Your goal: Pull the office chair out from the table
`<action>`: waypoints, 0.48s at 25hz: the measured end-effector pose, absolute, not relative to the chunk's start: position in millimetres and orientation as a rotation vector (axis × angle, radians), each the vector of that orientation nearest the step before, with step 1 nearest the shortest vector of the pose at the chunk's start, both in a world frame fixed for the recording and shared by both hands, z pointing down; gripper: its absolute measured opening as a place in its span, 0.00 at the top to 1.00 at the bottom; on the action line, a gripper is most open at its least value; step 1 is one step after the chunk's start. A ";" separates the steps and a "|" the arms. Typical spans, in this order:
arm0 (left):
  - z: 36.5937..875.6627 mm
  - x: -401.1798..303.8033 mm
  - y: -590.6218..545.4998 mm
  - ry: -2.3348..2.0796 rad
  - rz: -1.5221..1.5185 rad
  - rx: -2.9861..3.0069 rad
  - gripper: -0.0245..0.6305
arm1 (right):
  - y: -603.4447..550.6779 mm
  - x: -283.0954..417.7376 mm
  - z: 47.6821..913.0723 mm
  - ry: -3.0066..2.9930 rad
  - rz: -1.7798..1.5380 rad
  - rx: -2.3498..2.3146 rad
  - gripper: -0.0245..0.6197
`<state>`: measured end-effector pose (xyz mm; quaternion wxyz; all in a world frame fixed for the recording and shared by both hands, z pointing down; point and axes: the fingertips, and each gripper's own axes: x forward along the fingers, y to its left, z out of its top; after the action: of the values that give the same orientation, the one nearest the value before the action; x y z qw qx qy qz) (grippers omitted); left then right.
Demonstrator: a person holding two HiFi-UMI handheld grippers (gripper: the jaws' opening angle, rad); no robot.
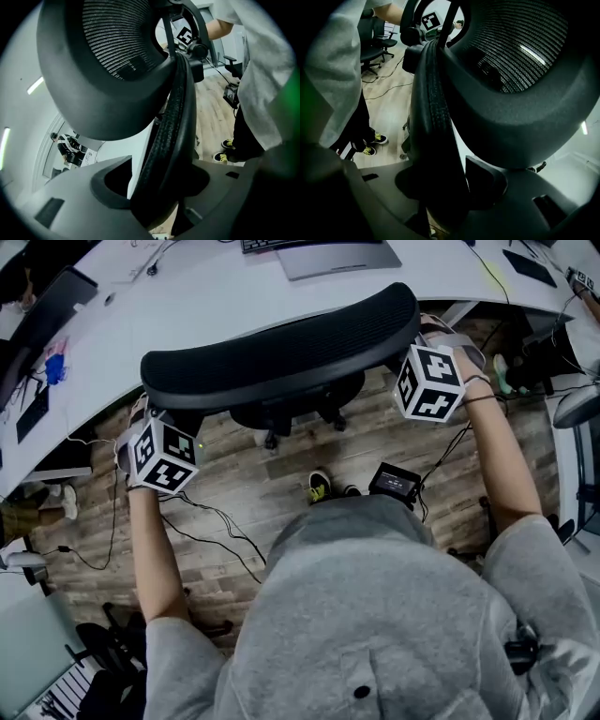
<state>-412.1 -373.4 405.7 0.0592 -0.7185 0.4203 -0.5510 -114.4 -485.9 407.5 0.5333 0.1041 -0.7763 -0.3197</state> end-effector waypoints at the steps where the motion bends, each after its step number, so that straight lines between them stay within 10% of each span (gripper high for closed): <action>1: 406.5 -411.6 -372.9 1.251 -1.676 -2.174 0.59 | -486.5 -113.5 407.7 -1.842 -0.766 0.256 0.65; 12: 415.1 -415.8 -359.6 0.979 -1.834 -2.168 0.76 | -482.9 -110.9 413.8 -1.774 -0.747 0.175 0.74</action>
<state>-415.8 -359.6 415.1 0.0690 -0.7200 0.3252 -0.6091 -110.9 -482.9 413.8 0.5680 0.0745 -0.7554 -0.3182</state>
